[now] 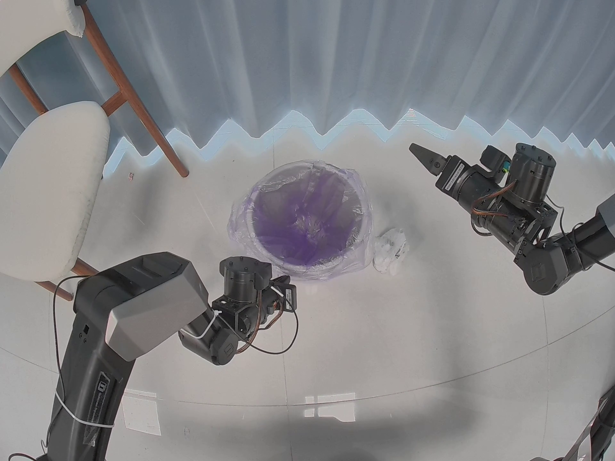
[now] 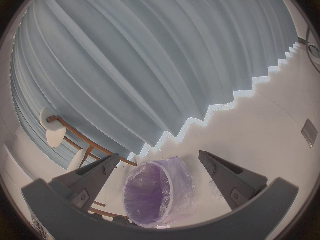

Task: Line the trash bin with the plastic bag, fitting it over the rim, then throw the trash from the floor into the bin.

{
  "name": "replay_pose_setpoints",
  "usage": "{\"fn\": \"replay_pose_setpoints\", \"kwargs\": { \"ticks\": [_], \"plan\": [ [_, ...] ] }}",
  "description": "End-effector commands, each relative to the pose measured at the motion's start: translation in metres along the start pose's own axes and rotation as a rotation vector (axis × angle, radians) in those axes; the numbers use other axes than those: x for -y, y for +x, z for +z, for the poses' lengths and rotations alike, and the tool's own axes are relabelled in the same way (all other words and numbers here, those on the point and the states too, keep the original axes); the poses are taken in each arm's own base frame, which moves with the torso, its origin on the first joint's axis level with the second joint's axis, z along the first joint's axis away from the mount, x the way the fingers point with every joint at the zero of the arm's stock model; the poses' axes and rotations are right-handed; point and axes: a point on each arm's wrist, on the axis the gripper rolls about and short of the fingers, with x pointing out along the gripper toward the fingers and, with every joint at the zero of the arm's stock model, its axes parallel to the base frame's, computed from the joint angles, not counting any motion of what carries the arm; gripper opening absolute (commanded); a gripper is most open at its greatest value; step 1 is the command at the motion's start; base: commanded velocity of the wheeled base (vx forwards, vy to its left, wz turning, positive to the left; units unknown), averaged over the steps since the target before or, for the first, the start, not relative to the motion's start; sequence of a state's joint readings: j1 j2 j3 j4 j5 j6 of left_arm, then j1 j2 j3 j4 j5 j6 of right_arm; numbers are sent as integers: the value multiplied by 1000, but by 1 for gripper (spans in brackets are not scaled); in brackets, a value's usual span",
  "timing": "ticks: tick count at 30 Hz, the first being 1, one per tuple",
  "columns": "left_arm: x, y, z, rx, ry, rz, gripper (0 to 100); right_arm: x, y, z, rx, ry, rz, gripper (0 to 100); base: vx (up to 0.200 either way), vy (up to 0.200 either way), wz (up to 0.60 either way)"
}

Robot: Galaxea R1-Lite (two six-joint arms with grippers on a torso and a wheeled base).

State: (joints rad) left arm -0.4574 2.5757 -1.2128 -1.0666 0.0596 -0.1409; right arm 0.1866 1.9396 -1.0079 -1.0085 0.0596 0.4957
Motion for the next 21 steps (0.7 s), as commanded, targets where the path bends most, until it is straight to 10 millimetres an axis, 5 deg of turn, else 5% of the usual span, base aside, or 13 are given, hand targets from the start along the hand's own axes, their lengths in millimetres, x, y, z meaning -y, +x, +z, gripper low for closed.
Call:
{"fn": "replay_pose_setpoints", "kwargs": {
  "ticks": [1, 15, 21],
  "plan": [
    [-5, 11, -1, -10, -11, 14, 0, -1, 0, 1, 2, 0, 2, 100, 0, 0, 0],
    [-12, 38, -5, -105, -11, 45, 0, -2, -2, 3, 6, -1, 4, 100, 0, 0, 0],
    [-11, 28, -11, -134, -29, 45, 0, -1, -2, 4, 10, -1, 1, 100, 0, 0, 0]
  ]
}}
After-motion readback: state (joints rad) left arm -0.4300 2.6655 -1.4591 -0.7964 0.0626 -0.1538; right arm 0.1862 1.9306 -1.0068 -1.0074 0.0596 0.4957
